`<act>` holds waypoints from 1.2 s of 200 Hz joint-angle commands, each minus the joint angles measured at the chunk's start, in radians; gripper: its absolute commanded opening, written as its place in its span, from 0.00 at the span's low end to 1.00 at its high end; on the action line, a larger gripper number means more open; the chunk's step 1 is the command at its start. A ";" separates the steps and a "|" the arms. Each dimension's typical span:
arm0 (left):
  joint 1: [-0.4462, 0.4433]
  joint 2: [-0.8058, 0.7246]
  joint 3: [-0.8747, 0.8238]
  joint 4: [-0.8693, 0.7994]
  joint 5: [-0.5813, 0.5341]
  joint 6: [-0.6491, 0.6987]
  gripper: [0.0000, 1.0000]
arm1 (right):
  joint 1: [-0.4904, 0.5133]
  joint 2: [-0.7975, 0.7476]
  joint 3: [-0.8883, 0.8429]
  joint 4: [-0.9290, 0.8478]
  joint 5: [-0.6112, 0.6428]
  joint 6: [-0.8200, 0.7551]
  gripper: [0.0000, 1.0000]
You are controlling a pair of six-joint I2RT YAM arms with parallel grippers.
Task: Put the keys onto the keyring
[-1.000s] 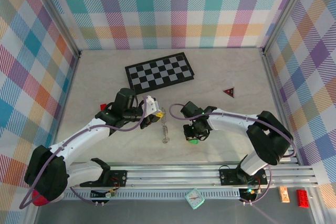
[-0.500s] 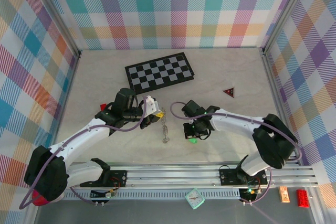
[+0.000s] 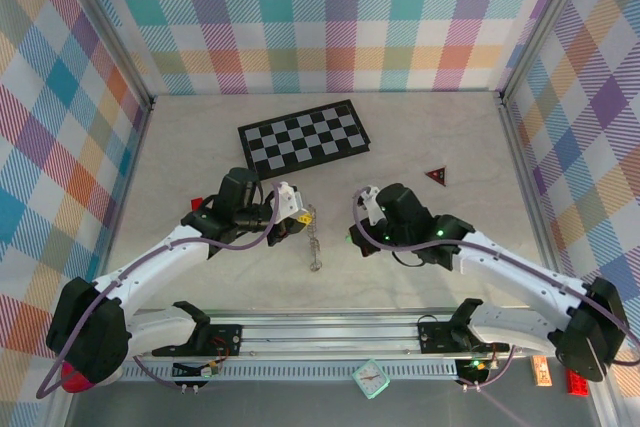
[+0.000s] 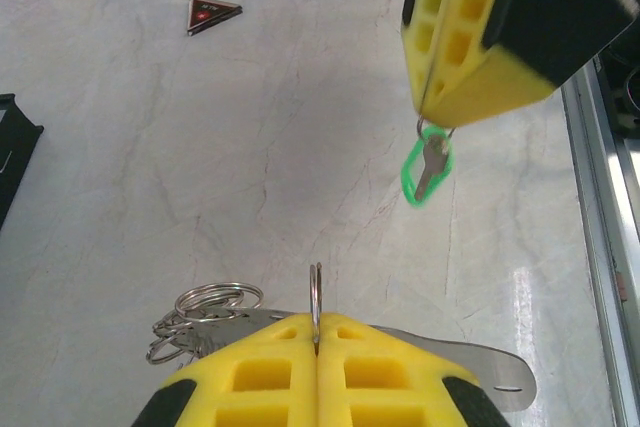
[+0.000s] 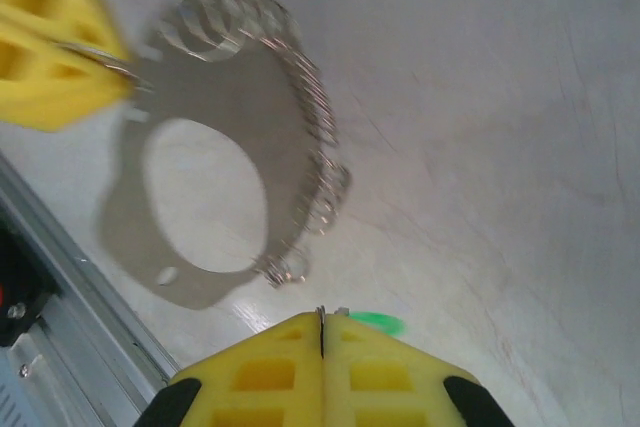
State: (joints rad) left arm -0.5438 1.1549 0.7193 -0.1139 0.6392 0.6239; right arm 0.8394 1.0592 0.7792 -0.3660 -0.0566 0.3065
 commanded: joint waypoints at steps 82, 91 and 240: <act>-0.031 0.078 0.198 -0.195 0.116 -0.068 0.00 | 0.009 0.017 0.042 0.280 -0.156 -0.729 0.00; -0.031 0.084 0.201 -0.202 0.116 -0.069 0.00 | 0.010 0.021 0.046 0.284 -0.140 -0.777 0.00; -0.050 0.051 0.121 -0.060 0.011 -0.079 0.00 | 0.009 0.097 0.074 0.284 -0.101 -0.250 0.00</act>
State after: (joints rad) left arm -0.5804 1.2331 0.8536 -0.2325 0.6506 0.5529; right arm 0.8448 1.1458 0.8513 -0.1116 -0.1810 -0.0971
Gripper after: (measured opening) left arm 0.045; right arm 0.048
